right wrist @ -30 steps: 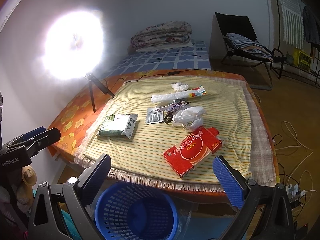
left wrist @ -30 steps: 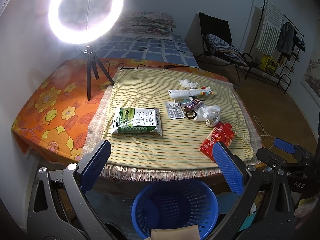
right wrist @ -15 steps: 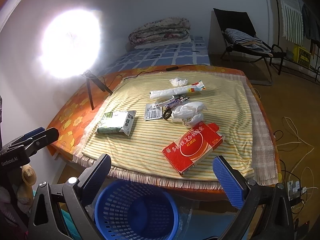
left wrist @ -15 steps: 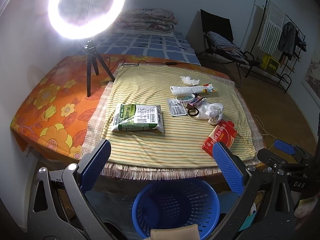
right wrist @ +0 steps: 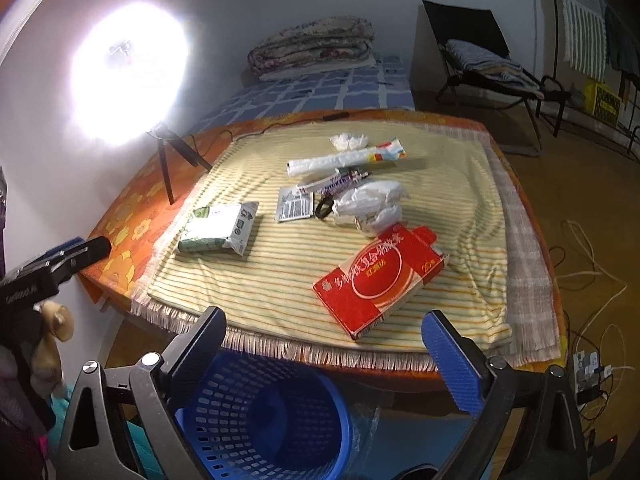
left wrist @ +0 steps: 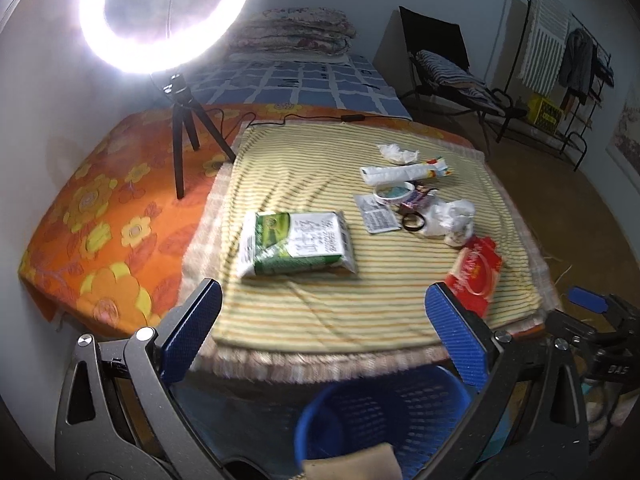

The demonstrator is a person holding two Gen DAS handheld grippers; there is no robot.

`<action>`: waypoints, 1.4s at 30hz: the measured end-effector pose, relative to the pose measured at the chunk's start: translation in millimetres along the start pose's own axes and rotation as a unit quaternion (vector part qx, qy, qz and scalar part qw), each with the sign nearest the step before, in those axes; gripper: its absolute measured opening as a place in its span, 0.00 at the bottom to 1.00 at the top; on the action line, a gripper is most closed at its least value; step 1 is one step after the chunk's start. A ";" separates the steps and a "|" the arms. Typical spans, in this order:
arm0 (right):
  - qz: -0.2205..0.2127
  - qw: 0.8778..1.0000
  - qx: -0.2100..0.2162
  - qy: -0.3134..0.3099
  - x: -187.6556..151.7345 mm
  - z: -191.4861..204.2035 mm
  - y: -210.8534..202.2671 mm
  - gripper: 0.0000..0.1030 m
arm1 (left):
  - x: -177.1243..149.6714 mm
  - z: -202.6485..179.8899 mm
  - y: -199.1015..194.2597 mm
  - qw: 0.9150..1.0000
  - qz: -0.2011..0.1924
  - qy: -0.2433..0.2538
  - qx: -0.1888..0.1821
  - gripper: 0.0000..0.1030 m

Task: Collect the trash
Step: 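Grasp the green milk carton with the left tool while the right tool grasps the red box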

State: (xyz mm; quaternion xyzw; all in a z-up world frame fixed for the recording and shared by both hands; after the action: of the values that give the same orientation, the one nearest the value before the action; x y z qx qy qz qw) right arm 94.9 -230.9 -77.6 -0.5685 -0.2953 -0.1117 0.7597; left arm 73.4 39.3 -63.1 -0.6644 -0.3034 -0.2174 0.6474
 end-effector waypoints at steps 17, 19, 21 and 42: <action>0.037 0.997 -0.011 0.064 4.4 -36.3 38.4 0.97 | 72.7 38.5 146.7 0.994 0.092 0.028 -0.056 1.00; 0.046 0.996 -0.008 0.073 4.8 -40.5 46.0 0.97 | 77.7 40.9 164.3 0.993 0.101 0.032 -0.050 0.99; 0.055 0.995 -0.004 0.086 5.0 -45.6 53.8 0.97 | 79.8 42.7 180.2 0.992 0.113 0.032 -0.053 0.96; 0.099 0.985 0.021 0.141 6.9 -63.8 106.0 0.97 | 34.8 52.0 204.2 0.977 0.189 -0.010 -0.098 0.95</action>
State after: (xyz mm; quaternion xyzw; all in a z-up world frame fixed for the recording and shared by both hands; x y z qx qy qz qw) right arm 174.5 -254.2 -169.6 -0.5576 -0.1291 -0.1088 0.8127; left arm 233.0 99.7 -191.6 -0.7724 -0.1556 -0.1133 0.6052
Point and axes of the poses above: each gripper's, at about its wrist camera, not at the fingertips, and y roughly the way its jaws point, z to its left, x to its top, the point moved 5 cm from there along y, roughly the way its jaws point
